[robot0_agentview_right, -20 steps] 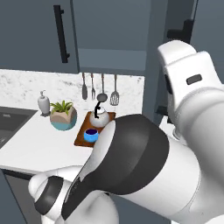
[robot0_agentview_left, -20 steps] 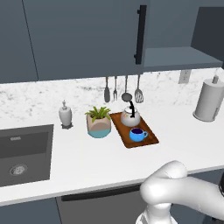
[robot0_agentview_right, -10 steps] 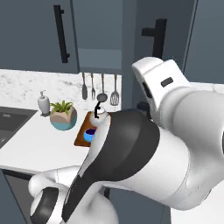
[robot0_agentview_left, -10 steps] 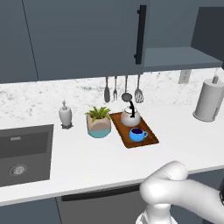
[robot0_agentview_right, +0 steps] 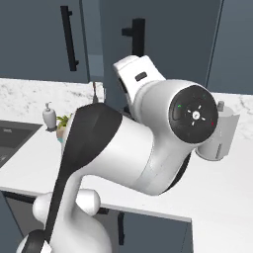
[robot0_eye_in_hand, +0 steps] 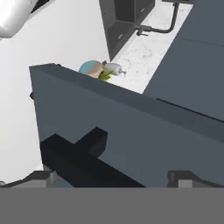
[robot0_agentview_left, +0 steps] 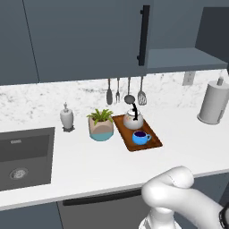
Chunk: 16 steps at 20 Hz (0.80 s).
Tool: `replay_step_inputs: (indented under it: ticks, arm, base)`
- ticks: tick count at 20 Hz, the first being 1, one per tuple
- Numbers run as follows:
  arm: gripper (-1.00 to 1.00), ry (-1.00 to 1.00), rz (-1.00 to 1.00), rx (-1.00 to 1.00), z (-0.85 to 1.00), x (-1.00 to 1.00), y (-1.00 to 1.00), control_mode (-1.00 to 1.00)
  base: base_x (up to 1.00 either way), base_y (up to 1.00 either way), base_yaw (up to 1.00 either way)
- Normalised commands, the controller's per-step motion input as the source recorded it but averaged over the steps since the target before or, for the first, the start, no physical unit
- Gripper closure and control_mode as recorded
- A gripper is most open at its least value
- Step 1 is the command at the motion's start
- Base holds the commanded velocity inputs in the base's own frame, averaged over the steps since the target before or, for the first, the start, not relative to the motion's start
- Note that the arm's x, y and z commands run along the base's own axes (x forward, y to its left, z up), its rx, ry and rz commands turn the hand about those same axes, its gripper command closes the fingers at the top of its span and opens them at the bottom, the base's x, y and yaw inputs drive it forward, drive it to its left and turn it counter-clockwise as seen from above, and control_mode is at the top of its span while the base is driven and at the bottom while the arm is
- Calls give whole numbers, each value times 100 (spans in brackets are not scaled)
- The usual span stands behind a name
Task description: Pick the kettle from the counter and place it on the tray. Then pick the mug from the cabinet and place it on the tray. Then close the cabinet doors.
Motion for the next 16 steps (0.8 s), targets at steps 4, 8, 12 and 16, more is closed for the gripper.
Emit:
replay_step_inputs:
  ticks: [4,8,12,16]
  arm:
    - [-100,0,-4,-1,-7,66,60,-100]
    - [-100,0,-1,-2,-18,86,54,-100]
    - [-100,2,0,-5,-31,100,47,-100]
    - [-100,15,0,-6,-23,100,36,-100]
  base:
    - [0,0,0]
    - [0,0,0]
    - [0,0,0]
    - [0,0,0]
